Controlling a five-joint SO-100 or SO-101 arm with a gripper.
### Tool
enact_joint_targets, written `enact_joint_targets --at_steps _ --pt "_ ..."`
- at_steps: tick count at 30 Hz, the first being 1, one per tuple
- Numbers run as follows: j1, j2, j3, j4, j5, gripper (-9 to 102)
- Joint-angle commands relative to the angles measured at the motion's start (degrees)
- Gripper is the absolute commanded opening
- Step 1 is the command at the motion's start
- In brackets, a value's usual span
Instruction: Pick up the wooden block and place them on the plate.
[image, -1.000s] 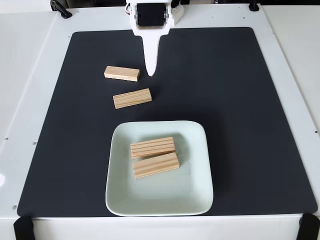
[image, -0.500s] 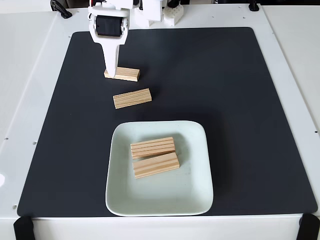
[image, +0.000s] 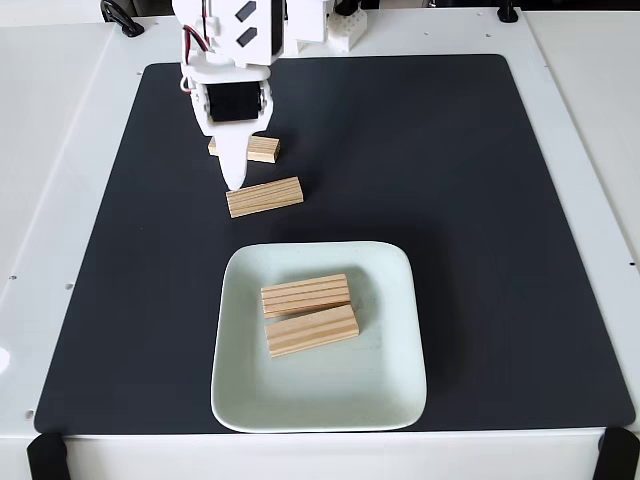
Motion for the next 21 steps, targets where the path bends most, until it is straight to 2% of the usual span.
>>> enact_joint_targets --at_steps 1,10,16,21 --pt "-0.8 0.8 -2.4 1.8 -1.0 -1" --pt "-1.8 2.2 1.6 1.0 -0.3 -1" --pt "-1.2 10.1 13.8 -8.9 -0.4 -1" --pt "-1.8 12.5 15.7 -9.4 -0.2 -1"
